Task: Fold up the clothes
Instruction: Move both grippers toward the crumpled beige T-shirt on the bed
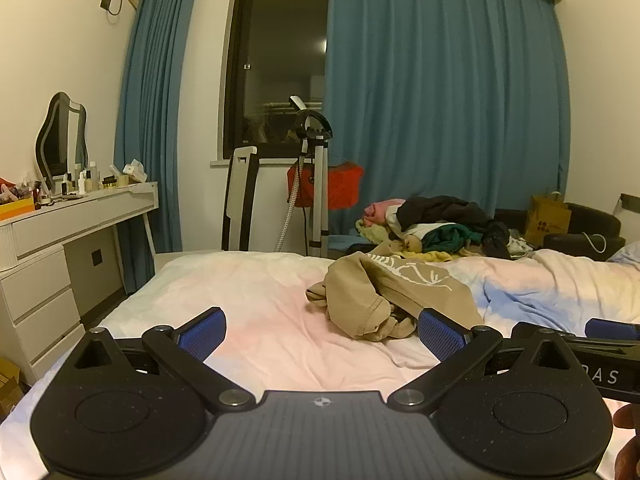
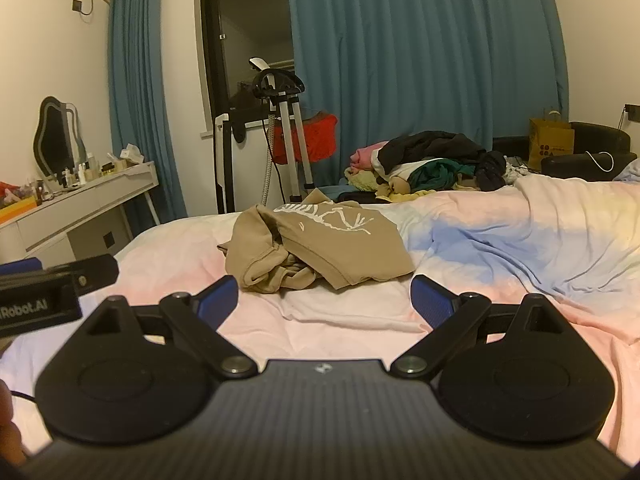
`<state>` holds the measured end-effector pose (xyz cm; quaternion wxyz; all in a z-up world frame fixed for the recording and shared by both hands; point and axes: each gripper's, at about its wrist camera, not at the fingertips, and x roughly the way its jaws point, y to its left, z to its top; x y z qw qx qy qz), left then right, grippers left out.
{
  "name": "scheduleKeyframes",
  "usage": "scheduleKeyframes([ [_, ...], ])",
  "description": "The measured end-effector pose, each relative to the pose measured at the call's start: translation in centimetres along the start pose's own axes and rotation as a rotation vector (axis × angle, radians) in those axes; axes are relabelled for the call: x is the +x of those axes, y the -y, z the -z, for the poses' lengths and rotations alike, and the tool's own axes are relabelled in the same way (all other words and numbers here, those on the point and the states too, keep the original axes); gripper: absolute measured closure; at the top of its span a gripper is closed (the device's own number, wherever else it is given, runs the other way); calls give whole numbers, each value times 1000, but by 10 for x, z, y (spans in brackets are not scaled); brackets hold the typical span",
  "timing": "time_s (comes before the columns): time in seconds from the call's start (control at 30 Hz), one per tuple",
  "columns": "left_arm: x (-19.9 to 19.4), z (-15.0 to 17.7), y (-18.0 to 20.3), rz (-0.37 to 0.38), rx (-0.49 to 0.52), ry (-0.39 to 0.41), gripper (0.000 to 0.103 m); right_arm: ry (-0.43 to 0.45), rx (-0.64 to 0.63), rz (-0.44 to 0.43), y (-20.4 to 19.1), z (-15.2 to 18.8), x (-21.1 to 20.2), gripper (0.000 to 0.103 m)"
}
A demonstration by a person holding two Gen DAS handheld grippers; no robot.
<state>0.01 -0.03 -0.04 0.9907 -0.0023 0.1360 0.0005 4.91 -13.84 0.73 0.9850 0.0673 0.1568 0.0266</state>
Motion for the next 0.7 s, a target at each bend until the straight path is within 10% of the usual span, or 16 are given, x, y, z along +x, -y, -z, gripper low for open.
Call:
scheduleKeyframes([
  [0.7,2,5,-9,-3,11,20,0,19,-1,-23,-7,-8,-6,8],
])
